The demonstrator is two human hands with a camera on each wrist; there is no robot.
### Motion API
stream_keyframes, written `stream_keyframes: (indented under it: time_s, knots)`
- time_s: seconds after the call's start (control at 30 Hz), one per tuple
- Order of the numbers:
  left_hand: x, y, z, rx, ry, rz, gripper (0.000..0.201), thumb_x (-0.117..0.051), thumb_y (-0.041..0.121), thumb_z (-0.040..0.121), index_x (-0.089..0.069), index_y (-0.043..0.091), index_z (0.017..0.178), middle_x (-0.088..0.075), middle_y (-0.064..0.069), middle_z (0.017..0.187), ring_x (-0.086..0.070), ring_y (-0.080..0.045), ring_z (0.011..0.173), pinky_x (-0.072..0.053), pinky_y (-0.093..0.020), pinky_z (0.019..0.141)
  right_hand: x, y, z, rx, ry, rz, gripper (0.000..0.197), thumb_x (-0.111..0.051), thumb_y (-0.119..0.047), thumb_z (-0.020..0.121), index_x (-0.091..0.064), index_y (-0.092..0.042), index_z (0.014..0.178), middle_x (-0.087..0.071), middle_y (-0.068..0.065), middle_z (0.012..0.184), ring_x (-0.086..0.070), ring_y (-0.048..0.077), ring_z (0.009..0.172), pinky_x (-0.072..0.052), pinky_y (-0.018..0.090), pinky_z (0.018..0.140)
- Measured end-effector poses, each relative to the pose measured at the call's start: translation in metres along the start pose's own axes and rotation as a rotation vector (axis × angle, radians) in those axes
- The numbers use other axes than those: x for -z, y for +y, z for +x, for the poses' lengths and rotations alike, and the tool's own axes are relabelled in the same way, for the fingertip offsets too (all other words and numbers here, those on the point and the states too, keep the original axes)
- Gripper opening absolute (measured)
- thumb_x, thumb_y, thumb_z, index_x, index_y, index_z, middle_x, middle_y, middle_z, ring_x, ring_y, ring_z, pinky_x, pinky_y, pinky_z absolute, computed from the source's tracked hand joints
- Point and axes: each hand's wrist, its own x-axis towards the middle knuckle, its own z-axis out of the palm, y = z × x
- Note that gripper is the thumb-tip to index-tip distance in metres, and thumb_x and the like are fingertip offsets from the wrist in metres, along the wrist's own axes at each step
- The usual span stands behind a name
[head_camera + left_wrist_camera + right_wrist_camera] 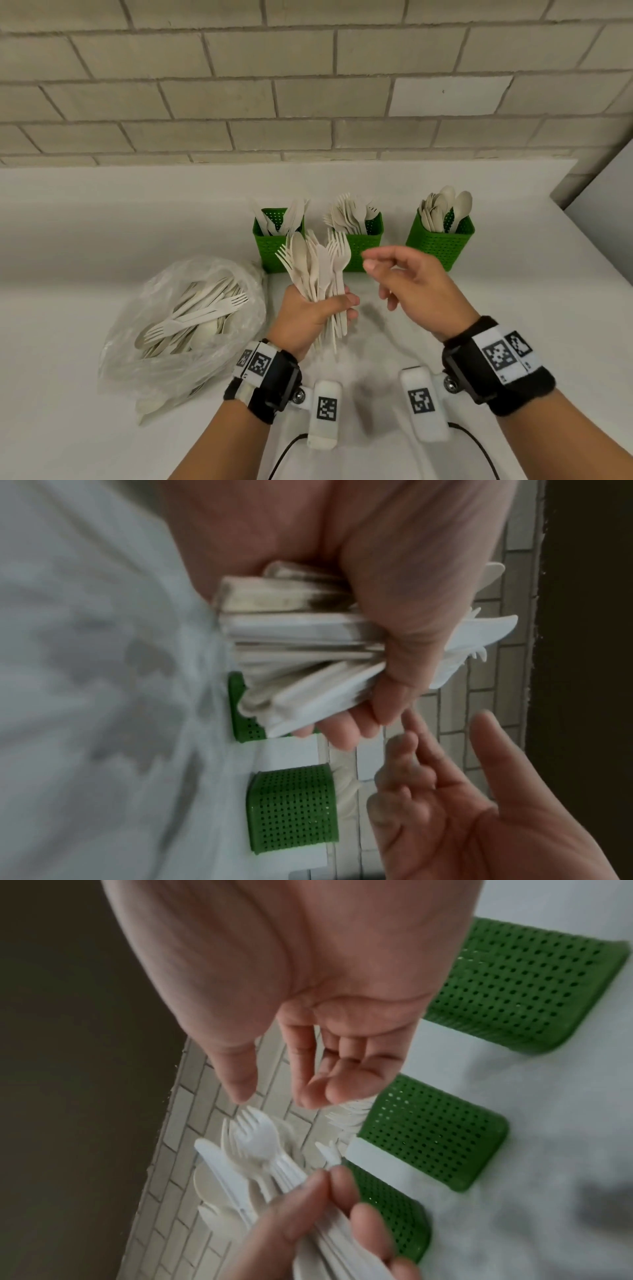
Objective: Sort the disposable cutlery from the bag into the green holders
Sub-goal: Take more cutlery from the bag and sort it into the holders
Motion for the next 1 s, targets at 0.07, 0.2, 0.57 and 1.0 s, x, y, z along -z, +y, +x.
stream_keyframes:
  time_s: [0.07, 0.2, 0.57, 1.0]
  knots:
    - [-0.004, 0.001, -0.003, -0.005, -0.071, 0.011, 0.027, -0.078, -0.003, 0.073, -0.075, 0.02, 0.087, -0.067, -0.013, 0.08, -0.066, -0.031, 0.068, -0.056, -0.051, 0.074, -0.006, -0.007, 0.001, 0.077, 0.028, -0.037, 0.019, -0.072, -0.023, 0.085, -0.071, -0.015, 0.102, -0.066, -0.004, 0.08, -0.057, 0.01, 0.059, -0.047, 0.023, 0.053]
    - [-0.007, 0.004, -0.008, 0.036, -0.127, -0.036, 0.016, -0.081, 0.005, 0.072, -0.072, 0.013, 0.082, -0.068, -0.013, 0.076, -0.067, -0.027, 0.064, -0.057, -0.036, 0.06, -0.01, -0.01, 0.001, 0.152, 0.157, -0.083, 0.008, -0.069, -0.006, 0.086, -0.072, -0.013, 0.088, -0.068, -0.009, 0.069, -0.062, 0.007, 0.06, -0.048, 0.018, 0.053]
    - [-0.015, 0.002, -0.023, 0.099, -0.183, -0.077, 0.014, -0.074, 0.009, 0.078, -0.071, 0.009, 0.092, -0.071, -0.008, 0.076, -0.069, -0.022, 0.067, -0.057, -0.03, 0.055, -0.008, -0.011, -0.008, 0.029, 0.106, -0.033, 0.007, -0.066, -0.014, 0.09, -0.07, -0.013, 0.084, -0.066, -0.001, 0.064, -0.06, 0.007, 0.057, -0.048, 0.022, 0.055]
    - [-0.034, 0.0, -0.013, 0.124, -0.025, -0.18, 0.02, -0.072, 0.001, 0.074, -0.071, 0.002, 0.094, -0.071, -0.013, 0.079, -0.066, -0.019, 0.061, -0.053, -0.026, 0.048, 0.009, 0.005, 0.008, -0.096, 0.207, 0.229, 0.012, -0.039, -0.009, 0.101, -0.052, -0.007, 0.103, -0.063, 0.015, 0.084, -0.069, 0.025, 0.064, -0.059, 0.042, 0.063]
